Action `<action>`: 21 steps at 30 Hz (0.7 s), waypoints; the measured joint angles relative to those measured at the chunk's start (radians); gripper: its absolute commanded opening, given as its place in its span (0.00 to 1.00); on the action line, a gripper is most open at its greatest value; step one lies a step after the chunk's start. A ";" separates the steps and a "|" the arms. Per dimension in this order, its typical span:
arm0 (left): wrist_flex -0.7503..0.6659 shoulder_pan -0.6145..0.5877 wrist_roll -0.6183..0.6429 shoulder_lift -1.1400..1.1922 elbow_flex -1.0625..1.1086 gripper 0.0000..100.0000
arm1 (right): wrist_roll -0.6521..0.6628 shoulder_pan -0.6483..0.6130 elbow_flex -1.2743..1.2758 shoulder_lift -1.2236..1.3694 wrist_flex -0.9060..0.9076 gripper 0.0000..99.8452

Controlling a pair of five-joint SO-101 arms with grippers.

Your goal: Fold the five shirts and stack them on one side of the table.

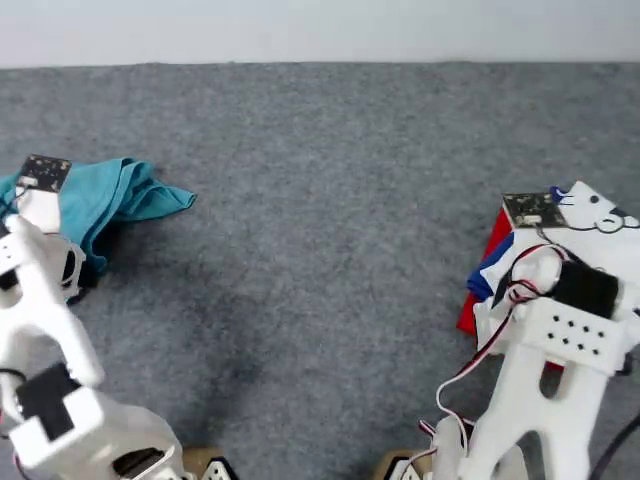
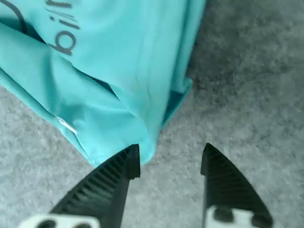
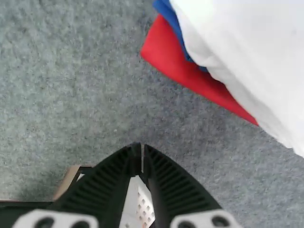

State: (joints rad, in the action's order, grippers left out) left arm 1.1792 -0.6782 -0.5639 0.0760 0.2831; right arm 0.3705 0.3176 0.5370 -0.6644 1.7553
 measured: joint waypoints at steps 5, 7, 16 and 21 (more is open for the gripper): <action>-0.020 0.000 0.002 0.121 -0.091 0.22 | 0.000 0.000 0.008 -0.020 0.000 0.01; -0.041 0.002 0.002 0.186 -0.112 0.22 | 0.000 0.000 0.008 -0.020 0.000 0.01; -0.078 0.014 -0.005 0.445 -0.265 0.12 | 0.000 0.000 0.008 -0.020 0.000 0.01; -0.064 0.044 -0.003 0.531 -0.348 0.02 | 0.000 0.000 0.008 -0.020 0.000 0.01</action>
State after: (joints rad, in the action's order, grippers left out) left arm 1.1147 -0.6337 -0.5669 0.6068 -0.0652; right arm 0.3705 0.3176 0.5447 -0.6843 1.7553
